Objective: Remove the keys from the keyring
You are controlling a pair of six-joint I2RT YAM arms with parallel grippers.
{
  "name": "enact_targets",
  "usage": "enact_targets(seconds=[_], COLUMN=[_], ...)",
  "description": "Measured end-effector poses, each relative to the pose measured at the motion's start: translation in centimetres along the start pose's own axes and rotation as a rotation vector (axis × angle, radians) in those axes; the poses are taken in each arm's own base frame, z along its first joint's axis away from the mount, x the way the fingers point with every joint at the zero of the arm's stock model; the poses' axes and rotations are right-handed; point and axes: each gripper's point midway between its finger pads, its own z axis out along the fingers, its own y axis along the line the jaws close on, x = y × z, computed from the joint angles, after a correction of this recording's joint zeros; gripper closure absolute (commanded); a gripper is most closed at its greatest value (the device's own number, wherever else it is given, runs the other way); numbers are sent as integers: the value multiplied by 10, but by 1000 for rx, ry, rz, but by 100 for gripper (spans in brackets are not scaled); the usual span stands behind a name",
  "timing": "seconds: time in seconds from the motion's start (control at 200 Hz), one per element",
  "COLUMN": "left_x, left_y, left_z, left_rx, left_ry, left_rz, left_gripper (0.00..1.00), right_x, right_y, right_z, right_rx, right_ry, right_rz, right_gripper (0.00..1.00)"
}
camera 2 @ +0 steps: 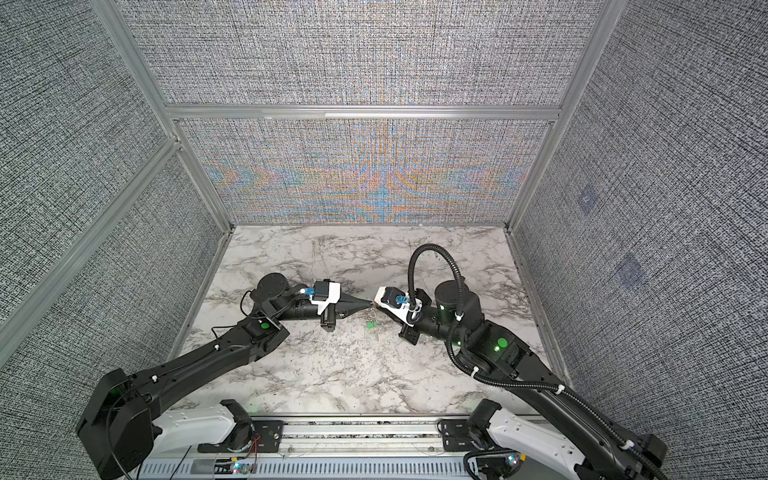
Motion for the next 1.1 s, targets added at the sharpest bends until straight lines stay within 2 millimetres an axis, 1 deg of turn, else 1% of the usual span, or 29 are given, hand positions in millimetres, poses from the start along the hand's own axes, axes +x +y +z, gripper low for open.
enact_targets(seconds=[0.145,0.315,0.53,0.7,0.85,1.006,1.101], left_x=[3,7,8,7,8,8,8], left_y=[-2,-6,-6,-5,-5,-5,-5], left_z=[0,0,0,0,0,0,0], left_rx=[13,32,37,33,33,33,33], left_ry=[11,27,34,34,37,38,40], left_rz=[-10,-12,-9,-8,-5,-3,-5], left_gripper=[100,100,100,100,100,100,100], right_x=[0,-5,-6,-6,1,14,15], right_y=[-2,2,4,0,0,7,10], right_z=[-1,-2,-2,-13,-17,-10,-7], right_rx=[2,-27,-44,-11,-3,-42,-68], right_ry=[-5,-33,-39,-39,-12,42,49], right_rz=[11,20,33,28,32,51,56], right_gripper=[86,86,85,83,82,81,80])
